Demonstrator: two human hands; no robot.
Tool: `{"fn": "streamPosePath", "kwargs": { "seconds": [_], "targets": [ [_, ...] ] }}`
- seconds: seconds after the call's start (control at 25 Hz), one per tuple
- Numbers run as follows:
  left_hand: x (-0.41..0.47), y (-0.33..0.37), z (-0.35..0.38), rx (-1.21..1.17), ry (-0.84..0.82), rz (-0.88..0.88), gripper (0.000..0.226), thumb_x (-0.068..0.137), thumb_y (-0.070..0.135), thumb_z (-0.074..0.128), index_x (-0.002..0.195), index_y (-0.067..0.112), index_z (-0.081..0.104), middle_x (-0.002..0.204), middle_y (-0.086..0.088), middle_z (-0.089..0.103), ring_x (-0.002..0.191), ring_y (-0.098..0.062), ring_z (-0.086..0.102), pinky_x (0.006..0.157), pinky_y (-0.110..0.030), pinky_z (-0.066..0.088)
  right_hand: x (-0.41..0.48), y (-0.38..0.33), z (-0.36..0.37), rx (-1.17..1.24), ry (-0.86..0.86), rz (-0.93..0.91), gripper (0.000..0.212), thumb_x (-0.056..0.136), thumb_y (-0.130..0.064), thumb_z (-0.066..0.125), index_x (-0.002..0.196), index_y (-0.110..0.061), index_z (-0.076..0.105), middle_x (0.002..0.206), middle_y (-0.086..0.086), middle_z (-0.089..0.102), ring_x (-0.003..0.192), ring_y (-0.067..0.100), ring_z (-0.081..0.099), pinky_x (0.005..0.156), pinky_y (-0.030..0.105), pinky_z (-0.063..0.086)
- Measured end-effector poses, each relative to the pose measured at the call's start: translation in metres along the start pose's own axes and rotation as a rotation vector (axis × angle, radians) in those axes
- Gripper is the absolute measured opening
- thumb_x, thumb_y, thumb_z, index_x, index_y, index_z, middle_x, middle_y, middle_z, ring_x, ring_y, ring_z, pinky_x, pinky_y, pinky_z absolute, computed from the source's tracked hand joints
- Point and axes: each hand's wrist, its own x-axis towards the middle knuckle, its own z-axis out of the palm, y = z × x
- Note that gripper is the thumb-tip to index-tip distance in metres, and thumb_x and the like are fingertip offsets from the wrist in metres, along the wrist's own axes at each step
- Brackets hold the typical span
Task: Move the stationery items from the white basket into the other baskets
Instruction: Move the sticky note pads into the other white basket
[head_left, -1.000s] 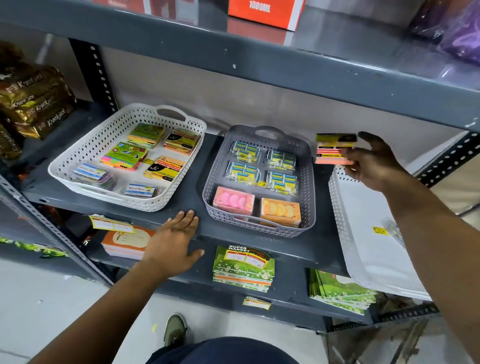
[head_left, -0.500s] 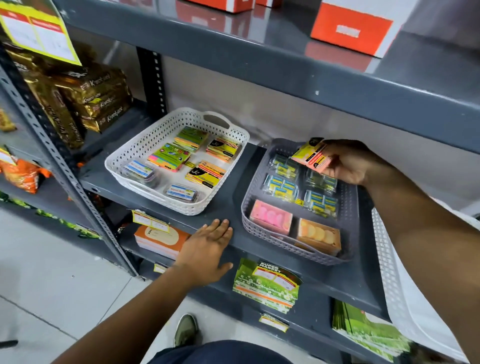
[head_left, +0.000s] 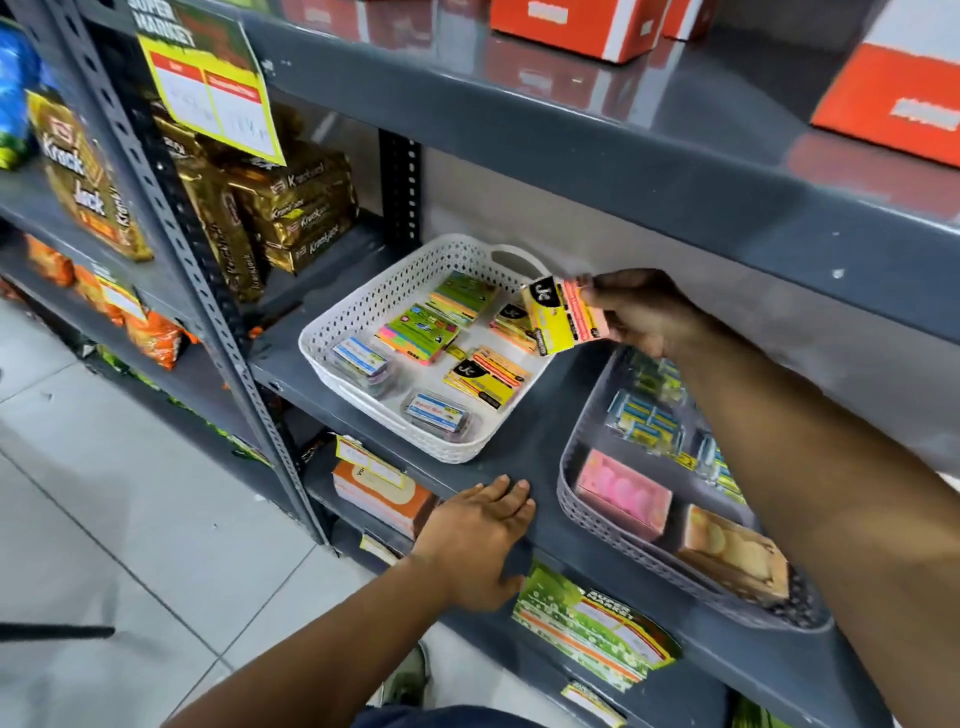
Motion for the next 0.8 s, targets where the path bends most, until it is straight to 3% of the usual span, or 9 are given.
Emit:
{"fn": "streamPosePath", "kwargs": {
  "seconds": [0.12,0.28,0.36,0.4,0.48,0.6,0.8],
  "targets": [
    [0.001,-0.006,-0.001,-0.039,0.002,0.009,0.081,0.082,0.053,0.052,0.145,0.016,0.018,0.155,-0.004,0.011,0.14,-0.021,0.008,0.111,-0.033,0.005,0.028,0.0,0.038,-0.285,-0.01,-0.026,0.025,0.079,-0.009,0.071,0.103,-0.006,0.068,0.088,0.007,0.068,0.082,0.017,0.064,0.075,0.029,0.05],
    [0.002,-0.006,0.002,-0.052,-0.005,0.018,0.081,0.081,0.049,0.056,0.145,0.015,0.021,0.155,-0.006,0.015,0.14,-0.023,0.011,0.111,-0.035,0.006,0.05,0.013,0.073,-0.64,-0.164,-0.107,0.027,0.079,-0.011,0.071,0.104,0.0,0.071,0.085,0.013,0.072,0.076,0.013,0.057,0.069,0.024,0.044],
    [0.002,-0.007,0.004,-0.062,-0.006,0.009,0.082,0.08,0.049,0.057,0.145,0.015,0.02,0.155,-0.006,0.014,0.14,-0.023,0.009,0.11,-0.035,0.004,0.055,0.021,0.086,-0.806,-0.186,-0.153,0.023,0.08,-0.01,0.068,0.102,-0.004,0.072,0.098,0.014,0.074,0.074,0.01,0.058,0.067,0.017,0.041],
    [0.002,-0.006,0.004,-0.062,-0.008,0.01,0.082,0.08,0.049,0.057,0.145,0.015,0.019,0.155,-0.005,0.014,0.14,-0.023,0.009,0.11,-0.035,0.003,0.056,0.024,0.089,-0.868,-0.182,-0.154,0.023,0.081,-0.012,0.067,0.103,-0.008,0.073,0.106,0.01,0.073,0.082,0.012,0.061,0.07,0.016,0.04],
    [0.002,-0.007,0.005,-0.063,-0.015,0.01,0.083,0.08,0.049,0.057,0.146,0.016,0.018,0.155,-0.005,0.012,0.14,-0.022,0.007,0.111,-0.036,0.003,0.058,0.027,0.095,-0.939,-0.174,-0.14,0.024,0.083,-0.015,0.064,0.106,-0.015,0.071,0.115,0.005,0.07,0.101,0.017,0.063,0.083,0.021,0.042],
    [0.002,-0.007,0.005,-0.075,-0.023,0.006,0.084,0.08,0.049,0.056,0.146,0.017,0.015,0.155,-0.003,0.01,0.14,-0.021,0.003,0.112,-0.037,0.004,0.06,0.031,0.099,-1.021,-0.19,-0.132,0.024,0.085,-0.018,0.063,0.107,-0.014,0.07,0.119,0.006,0.068,0.107,0.022,0.062,0.097,0.032,0.046],
    [0.001,-0.007,0.004,-0.072,-0.028,0.003,0.083,0.081,0.05,0.055,0.146,0.018,0.014,0.155,-0.002,0.009,0.14,-0.02,0.002,0.113,-0.038,0.005,0.058,0.03,0.104,-1.086,-0.163,-0.175,0.018,0.089,-0.018,0.054,0.09,-0.008,0.07,0.102,0.01,0.071,0.087,0.021,0.065,0.078,0.03,0.051]
  ]
}}
